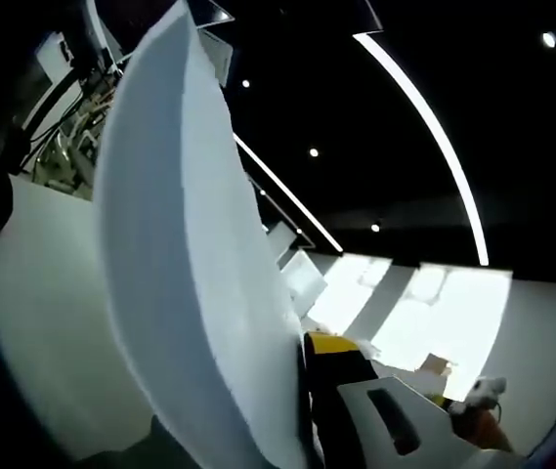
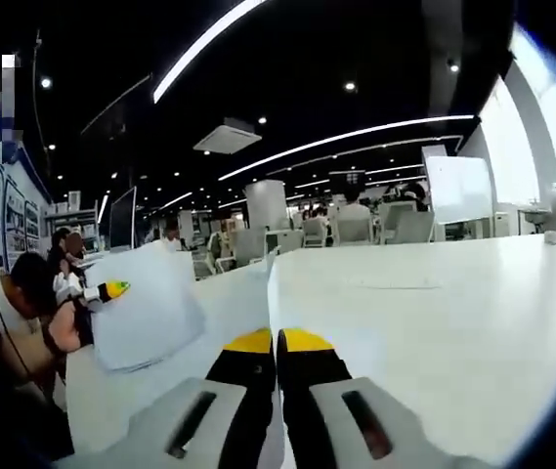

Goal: Organize the stack of printing papers by aligning and flattening the scattered papers on the table

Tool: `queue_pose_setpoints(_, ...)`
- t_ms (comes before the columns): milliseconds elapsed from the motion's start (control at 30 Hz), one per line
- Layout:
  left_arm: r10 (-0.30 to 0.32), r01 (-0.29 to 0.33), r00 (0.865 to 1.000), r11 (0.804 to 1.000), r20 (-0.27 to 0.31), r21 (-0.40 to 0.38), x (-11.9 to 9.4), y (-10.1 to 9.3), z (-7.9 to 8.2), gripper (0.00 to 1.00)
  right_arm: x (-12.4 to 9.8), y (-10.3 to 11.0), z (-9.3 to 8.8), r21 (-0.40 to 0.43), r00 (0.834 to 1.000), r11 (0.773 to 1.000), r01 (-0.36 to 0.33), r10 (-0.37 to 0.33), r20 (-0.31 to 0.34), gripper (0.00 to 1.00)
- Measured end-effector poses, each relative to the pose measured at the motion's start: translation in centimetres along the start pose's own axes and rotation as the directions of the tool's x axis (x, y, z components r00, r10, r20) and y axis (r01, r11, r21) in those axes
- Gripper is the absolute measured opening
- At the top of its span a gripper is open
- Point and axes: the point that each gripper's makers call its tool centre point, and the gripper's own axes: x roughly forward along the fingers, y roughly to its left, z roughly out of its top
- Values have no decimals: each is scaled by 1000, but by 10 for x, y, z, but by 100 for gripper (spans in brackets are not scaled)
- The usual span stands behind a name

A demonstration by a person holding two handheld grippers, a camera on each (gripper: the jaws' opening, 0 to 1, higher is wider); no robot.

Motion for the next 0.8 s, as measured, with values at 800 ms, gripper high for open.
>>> queue_pose_setpoints(800,0,1,1000,1000,8,-5,0,0,1,9,-1,30,41,-9,991,998,-67,68,116,0)
